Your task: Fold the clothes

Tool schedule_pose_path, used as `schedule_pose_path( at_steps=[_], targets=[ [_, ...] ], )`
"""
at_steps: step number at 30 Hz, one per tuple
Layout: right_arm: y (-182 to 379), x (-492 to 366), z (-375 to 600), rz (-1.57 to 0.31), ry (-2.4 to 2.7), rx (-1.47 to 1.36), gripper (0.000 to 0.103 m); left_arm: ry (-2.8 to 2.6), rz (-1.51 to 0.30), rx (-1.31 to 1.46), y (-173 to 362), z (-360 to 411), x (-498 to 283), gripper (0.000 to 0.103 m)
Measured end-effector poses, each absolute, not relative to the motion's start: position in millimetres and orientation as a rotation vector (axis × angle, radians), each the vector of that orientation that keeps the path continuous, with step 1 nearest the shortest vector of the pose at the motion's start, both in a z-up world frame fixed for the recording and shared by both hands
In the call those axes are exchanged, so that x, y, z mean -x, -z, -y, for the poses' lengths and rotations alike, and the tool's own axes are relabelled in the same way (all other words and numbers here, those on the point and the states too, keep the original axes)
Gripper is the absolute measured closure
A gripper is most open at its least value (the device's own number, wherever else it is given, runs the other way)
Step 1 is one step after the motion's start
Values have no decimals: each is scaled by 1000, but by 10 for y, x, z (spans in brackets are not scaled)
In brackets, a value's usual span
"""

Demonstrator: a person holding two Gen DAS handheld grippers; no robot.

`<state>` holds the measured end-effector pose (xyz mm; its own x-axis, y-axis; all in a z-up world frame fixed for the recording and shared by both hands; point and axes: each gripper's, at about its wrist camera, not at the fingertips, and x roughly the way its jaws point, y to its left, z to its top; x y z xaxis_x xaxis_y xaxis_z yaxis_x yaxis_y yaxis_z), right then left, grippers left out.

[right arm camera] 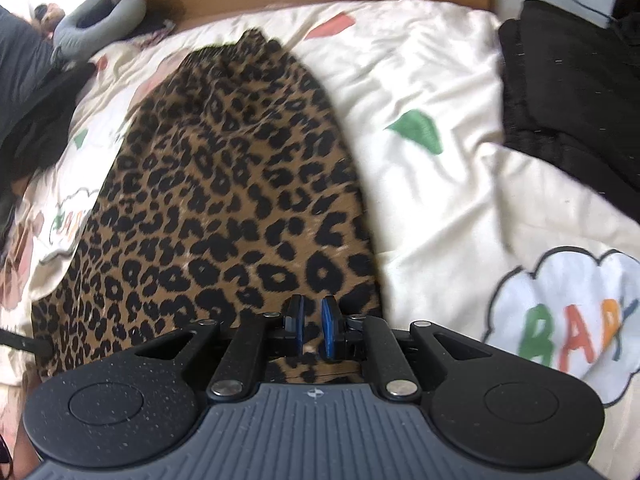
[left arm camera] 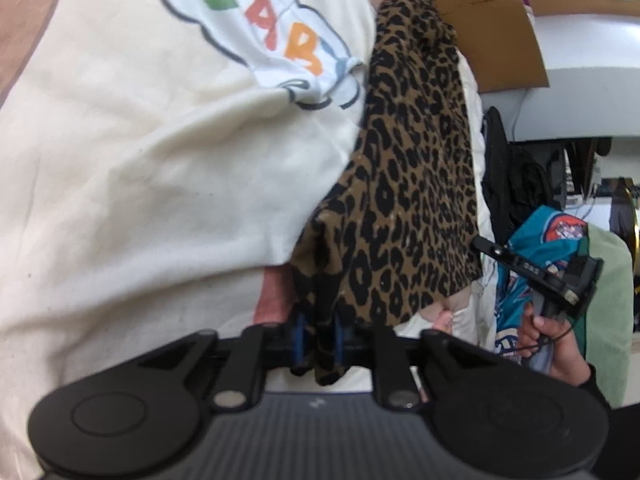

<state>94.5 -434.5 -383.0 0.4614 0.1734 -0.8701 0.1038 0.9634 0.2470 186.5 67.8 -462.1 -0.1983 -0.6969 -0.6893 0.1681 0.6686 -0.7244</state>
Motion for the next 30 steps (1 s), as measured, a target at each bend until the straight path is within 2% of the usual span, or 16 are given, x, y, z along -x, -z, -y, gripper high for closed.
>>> schedule_pose_path(
  at_steps=[1, 3, 4, 5, 7, 9, 26, 30],
  targets=[
    [3815, -931, 4383, -1088, -32, -284, 85, 827, -1590, 459, 4628, -686, -1863, 81],
    [3796, -903, 4460, -1078, -9, -289, 70, 829, -1591, 477, 4656, -694, -1853, 79],
    [3806, -892, 4493, -1080, -1, -292, 69, 828, -1591, 484, 4670, -703, -1848, 80],
    [3818, -881, 4524, -1084, 7, -295, 68, 825, -1592, 480, 4681, -705, -1843, 82],
    [3849, -863, 4573, -1090, 19, -306, 68, 816, -1592, 462, 4691, -719, -1839, 92],
    [3885, -849, 4594, -1096, 18, -326, 68, 814, -1584, 465, 4667, -743, -1852, 94],
    [4155, -851, 4768, -1201, -64, -513, 69, 789, -1583, 422, 4610, -667, -1869, 95],
    [4211, -833, 4943, -1208, -66, -674, 69, 777, -1585, 439, 4628, -674, -1873, 95]
  ],
)
